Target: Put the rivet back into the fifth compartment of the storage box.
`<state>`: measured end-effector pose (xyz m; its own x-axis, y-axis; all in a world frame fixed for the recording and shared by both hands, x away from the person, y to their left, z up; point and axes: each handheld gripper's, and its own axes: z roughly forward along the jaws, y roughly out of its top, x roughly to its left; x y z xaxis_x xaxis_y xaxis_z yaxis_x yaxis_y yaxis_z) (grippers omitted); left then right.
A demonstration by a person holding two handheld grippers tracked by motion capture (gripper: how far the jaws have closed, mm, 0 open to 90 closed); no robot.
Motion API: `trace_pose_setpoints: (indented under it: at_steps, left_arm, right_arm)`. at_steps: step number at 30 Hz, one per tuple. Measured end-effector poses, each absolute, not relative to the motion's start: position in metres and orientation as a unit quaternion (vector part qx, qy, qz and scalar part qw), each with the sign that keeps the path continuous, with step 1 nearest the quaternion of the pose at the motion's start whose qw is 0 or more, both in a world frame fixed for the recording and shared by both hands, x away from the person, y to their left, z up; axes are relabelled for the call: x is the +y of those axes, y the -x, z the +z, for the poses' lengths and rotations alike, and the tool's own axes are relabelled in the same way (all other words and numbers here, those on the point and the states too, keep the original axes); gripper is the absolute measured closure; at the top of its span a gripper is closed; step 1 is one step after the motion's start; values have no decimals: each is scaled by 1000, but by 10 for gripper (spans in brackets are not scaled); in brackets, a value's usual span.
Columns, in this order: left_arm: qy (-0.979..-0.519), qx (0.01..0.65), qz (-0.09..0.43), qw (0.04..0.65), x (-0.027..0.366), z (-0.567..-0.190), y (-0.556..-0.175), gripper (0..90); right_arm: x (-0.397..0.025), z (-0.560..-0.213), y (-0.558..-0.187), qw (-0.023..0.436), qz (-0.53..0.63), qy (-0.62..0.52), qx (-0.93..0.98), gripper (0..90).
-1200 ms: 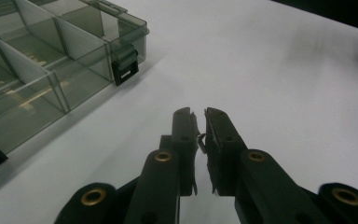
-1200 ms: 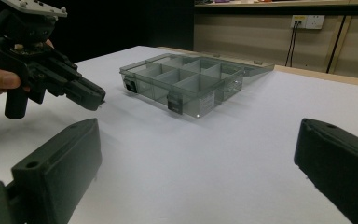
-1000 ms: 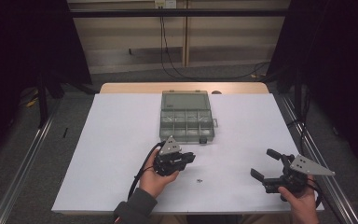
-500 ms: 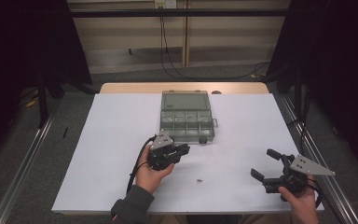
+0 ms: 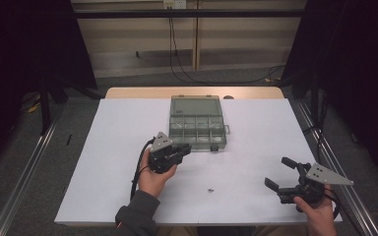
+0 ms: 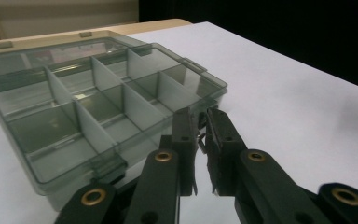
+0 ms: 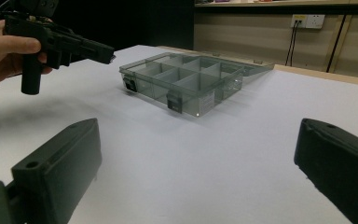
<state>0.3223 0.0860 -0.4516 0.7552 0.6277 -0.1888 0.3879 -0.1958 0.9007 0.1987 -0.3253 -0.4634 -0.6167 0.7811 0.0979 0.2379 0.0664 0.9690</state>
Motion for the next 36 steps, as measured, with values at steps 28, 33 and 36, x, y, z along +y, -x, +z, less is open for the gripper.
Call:
trace_pose_setpoints:
  at_steps: [28,33,36]
  left_arm:
    - [-735,388,152,535,98,-451,-353,826]
    - [-731,390,154,538,96,-443,-358,826]
    - [-736,393,156,529,96,-442,-362,826]
  right_arm:
    - [-325,-463,-199,236,575,-368,692,5]
    - [-325,-463,-199,236,574,-370,691,5]
    - [-325,-463,-198,236,575,-370,690,5]
